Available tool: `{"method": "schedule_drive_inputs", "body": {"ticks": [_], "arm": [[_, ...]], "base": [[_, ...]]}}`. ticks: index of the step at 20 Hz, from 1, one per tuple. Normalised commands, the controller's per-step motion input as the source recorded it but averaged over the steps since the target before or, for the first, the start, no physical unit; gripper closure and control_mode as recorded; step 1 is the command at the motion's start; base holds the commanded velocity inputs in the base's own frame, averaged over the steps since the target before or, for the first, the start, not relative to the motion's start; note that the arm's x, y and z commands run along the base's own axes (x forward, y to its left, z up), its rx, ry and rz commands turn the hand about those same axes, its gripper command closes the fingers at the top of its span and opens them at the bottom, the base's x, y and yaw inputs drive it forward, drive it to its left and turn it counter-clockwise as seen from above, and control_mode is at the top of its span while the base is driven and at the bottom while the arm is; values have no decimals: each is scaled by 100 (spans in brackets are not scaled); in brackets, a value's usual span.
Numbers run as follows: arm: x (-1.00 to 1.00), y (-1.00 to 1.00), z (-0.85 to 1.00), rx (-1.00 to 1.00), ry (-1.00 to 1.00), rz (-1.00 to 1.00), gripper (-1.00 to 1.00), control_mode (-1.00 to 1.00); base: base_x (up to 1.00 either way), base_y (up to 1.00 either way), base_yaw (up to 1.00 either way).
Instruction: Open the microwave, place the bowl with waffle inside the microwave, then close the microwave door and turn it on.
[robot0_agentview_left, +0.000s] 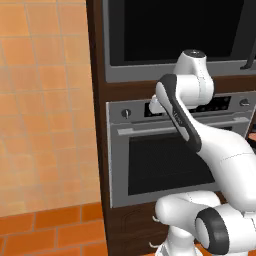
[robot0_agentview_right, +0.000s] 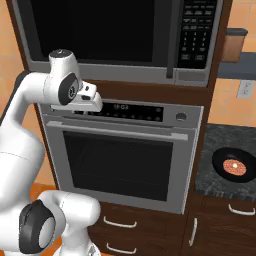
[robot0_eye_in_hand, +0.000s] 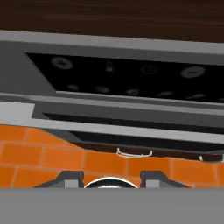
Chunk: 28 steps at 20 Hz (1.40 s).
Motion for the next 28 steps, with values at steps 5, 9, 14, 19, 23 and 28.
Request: {"method": "schedule_drive_inputs", "body": {"ticks": [5,9,14,19,23,28], "arm": [[0,0,0,0,0,0,-100,100],[0,0,0,0,0,0,-100,100],[0,0,0,0,0,0,-100,100],[0,0,0,0,0,0,-100,100],[0,0,0,0,0,0,-100,100],[0,0,0,0,0,0,-100,100]], "base": [[-20,-33,1],[-62,-100,11],[-8,-100,14],[6,-96,11],[44,-28,10],[35,0,14]]}}
